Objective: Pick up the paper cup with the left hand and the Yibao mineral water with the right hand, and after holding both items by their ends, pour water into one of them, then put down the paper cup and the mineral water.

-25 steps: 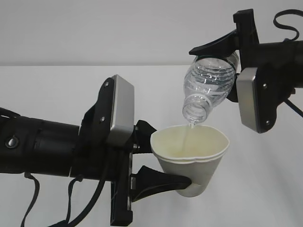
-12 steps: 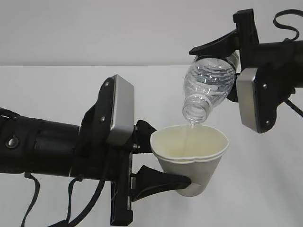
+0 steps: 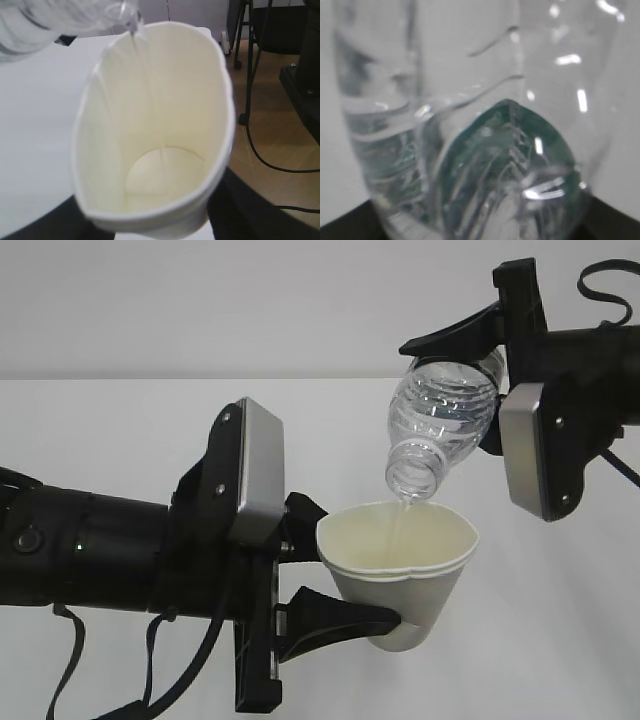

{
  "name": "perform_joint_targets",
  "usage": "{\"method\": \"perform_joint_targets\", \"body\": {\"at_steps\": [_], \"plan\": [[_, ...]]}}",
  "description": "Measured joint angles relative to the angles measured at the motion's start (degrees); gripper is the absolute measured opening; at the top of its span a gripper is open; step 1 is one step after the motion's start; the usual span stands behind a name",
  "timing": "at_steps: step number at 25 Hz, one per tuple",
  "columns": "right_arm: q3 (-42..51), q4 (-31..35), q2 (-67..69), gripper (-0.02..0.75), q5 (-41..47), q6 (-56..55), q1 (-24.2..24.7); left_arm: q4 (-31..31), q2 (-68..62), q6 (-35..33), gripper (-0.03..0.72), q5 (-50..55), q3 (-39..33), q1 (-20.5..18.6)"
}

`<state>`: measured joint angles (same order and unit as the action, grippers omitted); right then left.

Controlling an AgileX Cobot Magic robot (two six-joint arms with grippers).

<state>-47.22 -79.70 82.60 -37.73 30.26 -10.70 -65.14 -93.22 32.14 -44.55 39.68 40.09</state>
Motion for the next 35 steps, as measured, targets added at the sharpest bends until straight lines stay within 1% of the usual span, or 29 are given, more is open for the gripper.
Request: {"method": "perform_joint_targets", "body": {"at_steps": [35], "plan": [[0.00,1.24,0.00,0.453,0.00,0.92,0.00,0.26,0.00,0.00,0.365,0.13,0.00,0.00]]}}
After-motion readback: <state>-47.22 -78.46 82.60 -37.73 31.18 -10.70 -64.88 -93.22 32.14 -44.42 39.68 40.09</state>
